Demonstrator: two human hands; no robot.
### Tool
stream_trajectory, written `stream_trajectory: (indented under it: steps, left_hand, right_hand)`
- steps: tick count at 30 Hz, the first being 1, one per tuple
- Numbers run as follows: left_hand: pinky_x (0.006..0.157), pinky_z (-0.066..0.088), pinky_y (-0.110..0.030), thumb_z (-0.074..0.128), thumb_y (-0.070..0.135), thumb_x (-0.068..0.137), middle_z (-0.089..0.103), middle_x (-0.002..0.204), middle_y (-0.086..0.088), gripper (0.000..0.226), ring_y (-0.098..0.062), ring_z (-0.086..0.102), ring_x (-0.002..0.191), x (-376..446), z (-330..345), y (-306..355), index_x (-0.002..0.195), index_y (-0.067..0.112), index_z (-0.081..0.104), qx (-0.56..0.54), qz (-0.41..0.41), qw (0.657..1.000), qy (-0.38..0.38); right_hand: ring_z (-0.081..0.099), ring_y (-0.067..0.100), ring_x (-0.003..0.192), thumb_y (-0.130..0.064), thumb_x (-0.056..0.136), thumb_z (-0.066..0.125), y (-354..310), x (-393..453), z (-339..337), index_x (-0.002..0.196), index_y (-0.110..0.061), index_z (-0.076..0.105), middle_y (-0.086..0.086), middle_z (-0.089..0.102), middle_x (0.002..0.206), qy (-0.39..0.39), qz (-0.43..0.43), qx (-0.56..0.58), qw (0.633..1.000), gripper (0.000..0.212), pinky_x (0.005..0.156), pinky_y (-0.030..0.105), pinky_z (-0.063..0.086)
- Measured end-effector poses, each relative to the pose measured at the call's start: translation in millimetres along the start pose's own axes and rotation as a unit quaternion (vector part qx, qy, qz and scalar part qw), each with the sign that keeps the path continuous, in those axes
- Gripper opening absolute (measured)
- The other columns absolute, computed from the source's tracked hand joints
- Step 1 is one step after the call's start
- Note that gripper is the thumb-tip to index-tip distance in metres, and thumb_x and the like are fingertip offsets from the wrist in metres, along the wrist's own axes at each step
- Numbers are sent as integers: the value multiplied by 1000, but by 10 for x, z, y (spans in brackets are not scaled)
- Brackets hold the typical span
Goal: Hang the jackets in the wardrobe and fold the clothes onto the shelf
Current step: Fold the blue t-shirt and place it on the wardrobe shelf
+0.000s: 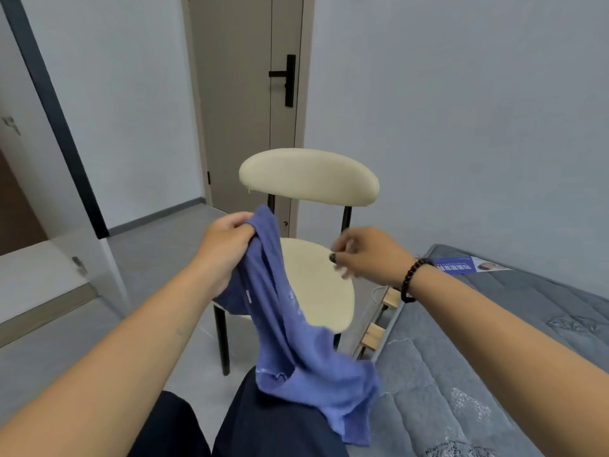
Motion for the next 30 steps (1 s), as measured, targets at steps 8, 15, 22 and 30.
stream_trajectory:
  steps: [8,15,22,30]
  left_hand:
    - [47,39,-17,80,21,75,57,60,1,23,-7,47,50,-244,60,542,70,15,58,39,144,989,6]
    - [58,48,-23,75,6,76,62,71,2,26,-4,56,57,-261,-453,628,77,19,52,-61,191,965,171]
    - [67,44,-9,58,-3,85,60,87,13,31,-1,58,76,-387,-21,434,87,27,59,73,268,957,89]
    - [69,42,-10,76,22,73,64,78,14,16,-1,58,78,-184,-54,123,75,33,65,233,245,941,20]
  right_hand:
    - [57,14,114,-5,80,72,-1059,145,-4,137,-21,44,3,56,131,-79,-208,42,974,66,88,22,53]
    - [59,13,70,-14,85,69,-1531,371,-258,86,-1,73,16,71,80,6,-257,16,966,14,73,32,55]
    - [54,7,61,-14,88,63,-2065,661,-735,80,-12,67,-4,62,68,123,-281,-18,952,9,59,15,48]
    - [51,20,76,-17,91,53,-1951,689,-1711,83,-6,60,7,57,79,321,-239,-50,915,16,65,25,36]
Point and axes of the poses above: each hand's wrist, its own x-axis towards the middle knuckle, its own z-axis out of the palm, y = z × x, the point moved 10 cm from there along x, towards the middle knuckle
